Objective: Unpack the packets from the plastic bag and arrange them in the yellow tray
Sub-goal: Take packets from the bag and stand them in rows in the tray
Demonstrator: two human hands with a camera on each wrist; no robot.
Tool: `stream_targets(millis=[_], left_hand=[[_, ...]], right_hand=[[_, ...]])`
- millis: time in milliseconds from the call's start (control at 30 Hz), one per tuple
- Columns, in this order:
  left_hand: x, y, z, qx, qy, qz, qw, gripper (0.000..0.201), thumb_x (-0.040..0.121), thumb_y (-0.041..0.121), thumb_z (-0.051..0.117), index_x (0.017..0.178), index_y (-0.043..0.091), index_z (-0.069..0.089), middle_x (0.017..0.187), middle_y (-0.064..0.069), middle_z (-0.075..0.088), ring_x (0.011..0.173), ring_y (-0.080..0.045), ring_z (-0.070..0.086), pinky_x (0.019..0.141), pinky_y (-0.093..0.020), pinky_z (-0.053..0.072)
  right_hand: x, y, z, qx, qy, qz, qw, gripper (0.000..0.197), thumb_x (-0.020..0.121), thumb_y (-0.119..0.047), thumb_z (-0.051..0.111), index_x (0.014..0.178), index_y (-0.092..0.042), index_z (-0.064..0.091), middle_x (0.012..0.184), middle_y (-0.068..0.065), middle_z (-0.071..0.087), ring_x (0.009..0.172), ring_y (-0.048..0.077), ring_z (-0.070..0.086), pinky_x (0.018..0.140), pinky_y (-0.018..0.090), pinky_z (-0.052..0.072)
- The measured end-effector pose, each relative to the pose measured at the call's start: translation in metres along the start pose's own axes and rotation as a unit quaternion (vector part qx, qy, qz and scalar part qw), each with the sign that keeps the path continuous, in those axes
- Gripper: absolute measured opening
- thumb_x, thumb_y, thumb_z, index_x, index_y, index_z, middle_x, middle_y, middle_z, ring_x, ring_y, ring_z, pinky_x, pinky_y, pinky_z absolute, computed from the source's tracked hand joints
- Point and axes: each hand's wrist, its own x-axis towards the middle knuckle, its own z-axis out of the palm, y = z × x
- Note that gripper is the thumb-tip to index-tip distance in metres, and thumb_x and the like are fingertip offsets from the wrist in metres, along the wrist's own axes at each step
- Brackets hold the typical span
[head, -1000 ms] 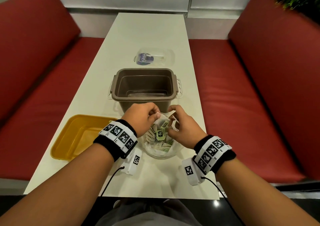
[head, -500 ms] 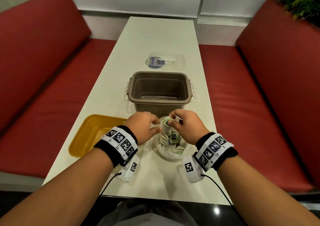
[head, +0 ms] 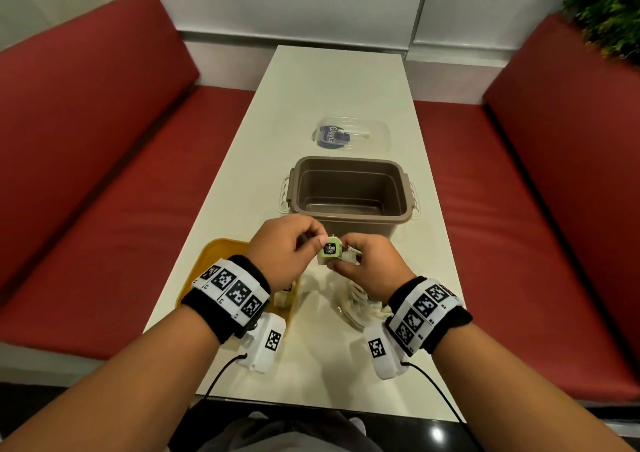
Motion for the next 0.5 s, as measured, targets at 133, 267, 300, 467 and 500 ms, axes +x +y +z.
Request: stream_targets(millis=[133, 267, 300, 467, 500], left_hand=[[-0.005, -0.008, -0.013, -0.042, -0.006, -0.029, 0.999, 0.002, 0.089, 0.029, 0.067, 0.090, 0.030, 0.068, 0.084, 0.012, 0.066, 0.071, -0.008, 0.059, 0.069, -0.024, 0.051], [-0.008, -0.011, -0.023, -0.020, -0.027, -0.005, 0.999, 0.004, 0.087, 0.027, 0.070, 0.085, 0.030, 0.068, 0.085, 0.011, 0.065, 0.073, -0.008, 0.057, 0.073, -0.029, 0.051], [-0.009, -0.012, -0.026, -0.023, -0.035, -0.012, 0.999, 0.004, 0.087, 0.027, 0.071, 0.084, 0.030, 0.069, 0.083, 0.011, 0.066, 0.072, -0.008, 0.056, 0.072, -0.028, 0.050], [-0.008, -0.021, -0.035, -0.007, -0.057, -0.042, 0.997, 0.005, 0.089, 0.029, 0.068, 0.088, 0.026, 0.071, 0.078, 0.012, 0.065, 0.065, -0.004, 0.053, 0.069, -0.024, 0.046], [-0.007, -0.024, -0.037, 0.011, -0.046, -0.039, 0.998, 0.005, 0.089, 0.029, 0.068, 0.090, 0.025, 0.072, 0.079, 0.013, 0.065, 0.066, -0.004, 0.053, 0.070, -0.026, 0.047]], right_hand=[[0.007, -0.008, 0.007, 0.033, -0.001, 0.004, 0.999, 0.010, 0.078, -0.026, 0.082, 0.084, -0.023, 0.074, 0.076, -0.012, 0.071, 0.074, -0.001, 0.062, 0.072, 0.024, 0.048], [0.013, -0.015, 0.015, 0.023, 0.000, -0.007, 1.000, 0.011, 0.077, -0.022, 0.082, 0.082, -0.020, 0.073, 0.078, -0.009, 0.071, 0.079, 0.008, 0.065, 0.080, 0.035, 0.053], [0.015, -0.016, 0.017, 0.021, 0.007, -0.013, 1.000, 0.011, 0.076, -0.020, 0.083, 0.081, -0.020, 0.073, 0.078, -0.009, 0.071, 0.078, 0.008, 0.064, 0.080, 0.036, 0.054], [0.023, -0.020, 0.024, 0.004, 0.011, -0.041, 0.999, 0.013, 0.075, -0.015, 0.083, 0.082, -0.018, 0.073, 0.083, -0.010, 0.068, 0.082, 0.009, 0.063, 0.079, 0.031, 0.052], [0.024, -0.022, 0.026, -0.003, -0.004, -0.035, 0.999, 0.014, 0.075, -0.018, 0.084, 0.085, -0.018, 0.073, 0.085, -0.009, 0.068, 0.083, 0.009, 0.062, 0.079, 0.030, 0.050]])
